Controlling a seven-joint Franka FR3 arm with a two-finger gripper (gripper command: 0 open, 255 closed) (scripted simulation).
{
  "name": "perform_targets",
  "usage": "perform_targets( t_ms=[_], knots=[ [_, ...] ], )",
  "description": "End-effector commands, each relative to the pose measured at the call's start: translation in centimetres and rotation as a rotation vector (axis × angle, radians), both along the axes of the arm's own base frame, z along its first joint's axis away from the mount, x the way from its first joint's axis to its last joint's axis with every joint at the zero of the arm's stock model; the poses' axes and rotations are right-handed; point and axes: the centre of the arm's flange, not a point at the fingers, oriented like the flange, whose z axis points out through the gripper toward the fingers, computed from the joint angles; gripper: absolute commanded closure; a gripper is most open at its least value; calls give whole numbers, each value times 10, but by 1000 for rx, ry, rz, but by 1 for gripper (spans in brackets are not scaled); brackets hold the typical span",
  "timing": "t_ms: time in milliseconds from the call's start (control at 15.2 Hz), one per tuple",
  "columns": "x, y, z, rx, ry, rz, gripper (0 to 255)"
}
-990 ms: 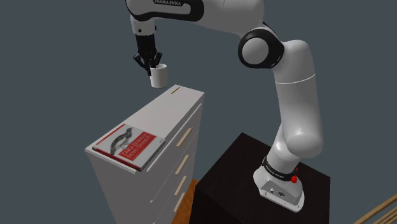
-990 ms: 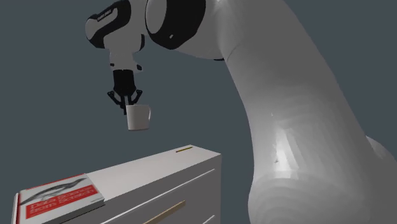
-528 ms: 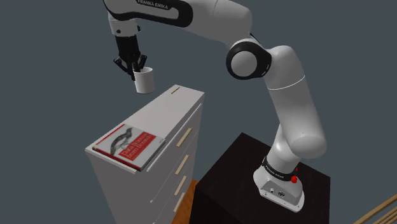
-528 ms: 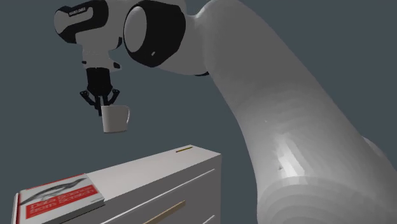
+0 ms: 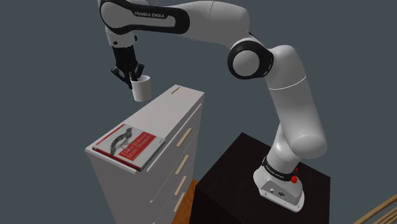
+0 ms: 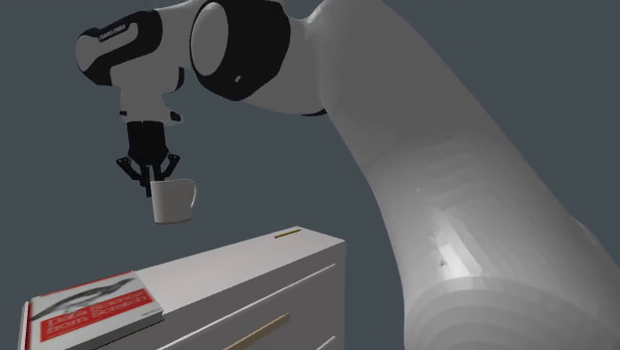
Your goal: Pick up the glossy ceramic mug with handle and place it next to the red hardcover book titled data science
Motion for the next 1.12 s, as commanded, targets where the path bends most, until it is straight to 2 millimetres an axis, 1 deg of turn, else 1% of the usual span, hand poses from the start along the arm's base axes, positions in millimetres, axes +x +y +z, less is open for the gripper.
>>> perform_targets(
  t_ms=[0,1056],
  knots=[
    [0,-1,-10,0,-1,0,255],
    [0,-1,-94,0,-1,0,255]
  ],
)
